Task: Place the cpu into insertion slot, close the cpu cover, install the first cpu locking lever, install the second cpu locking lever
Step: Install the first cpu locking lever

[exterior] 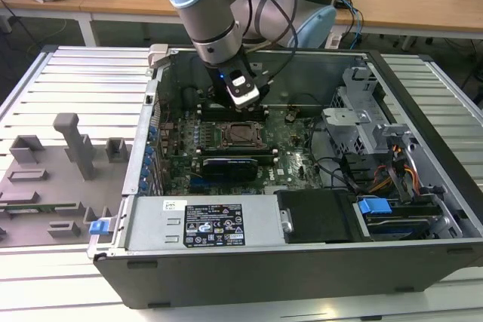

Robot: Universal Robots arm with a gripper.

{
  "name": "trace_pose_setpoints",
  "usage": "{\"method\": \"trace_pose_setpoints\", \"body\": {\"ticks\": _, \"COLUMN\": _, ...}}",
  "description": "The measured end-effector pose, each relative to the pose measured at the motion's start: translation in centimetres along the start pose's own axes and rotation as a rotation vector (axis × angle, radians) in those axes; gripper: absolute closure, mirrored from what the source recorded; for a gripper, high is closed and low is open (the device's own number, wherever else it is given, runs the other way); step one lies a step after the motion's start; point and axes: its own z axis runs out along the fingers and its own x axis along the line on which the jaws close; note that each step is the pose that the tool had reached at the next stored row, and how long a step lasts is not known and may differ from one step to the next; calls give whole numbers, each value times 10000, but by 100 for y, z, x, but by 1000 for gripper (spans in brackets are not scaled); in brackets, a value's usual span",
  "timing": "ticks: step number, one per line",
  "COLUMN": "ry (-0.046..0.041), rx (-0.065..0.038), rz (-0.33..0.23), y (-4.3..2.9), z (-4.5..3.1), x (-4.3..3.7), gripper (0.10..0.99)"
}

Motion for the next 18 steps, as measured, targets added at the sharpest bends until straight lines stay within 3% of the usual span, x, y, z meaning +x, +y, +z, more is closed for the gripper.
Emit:
{"method": "trace_pose_setpoints", "body": {"ticks": 3, "ry": 0, "rx": 0, "rz": 0, "y": 12, "z": -64, "x": -22, "gripper": 980}}
{"method": "trace_pose_setpoints", "body": {"ticks": 7, "ry": 1, "rx": 1, "rz": -1, "y": 13, "z": -69, "x": -24, "gripper": 980}}
{"method": "trace_pose_setpoints", "body": {"ticks": 8, "ry": 80, "rx": 21, "rz": 7, "y": 12, "z": -68, "x": -25, "gripper": 980}}
{"method": "trace_pose_setpoints", "body": {"ticks": 9, "ry": 236, "rx": 57, "rz": 26, "y": 13, "z": -66, "x": -27, "gripper": 980}}
{"method": "trace_pose_setpoints", "body": {"ticks": 10, "ry": 482, "rx": 113, "rz": 55, "y": 13, "z": -63, "x": -31, "gripper": 980}}
{"method": "trace_pose_setpoints", "body": {"ticks": 11, "ry": 745, "rx": 174, "rz": 86, "y": 14, "z": -60, "x": -35, "gripper": 980}}
{"method": "trace_pose_setpoints", "body": {"ticks": 12, "ry": 1090, "rx": 262, "rz": 126, "y": 14, "z": -56, "x": -40, "gripper": 980}}
{"method": "trace_pose_setpoints", "body": {"ticks": 15, "ry": 1689, "rx": 411, "rz": 190, "y": 10, "z": -48, "x": -53, "gripper": 980}}
{"method": "trace_pose_setpoints", "body": {"ticks": 17, "ry": 1950, "rx": 480, "rz": 221, "y": 8, "z": -46, "x": -55, "gripper": 980}}
{"method": "trace_pose_setpoints", "body": {"ticks": 18, "ry": 1954, "rx": 482, "rz": 221, "y": 8, "z": -46, "x": -55, "gripper": 980}}
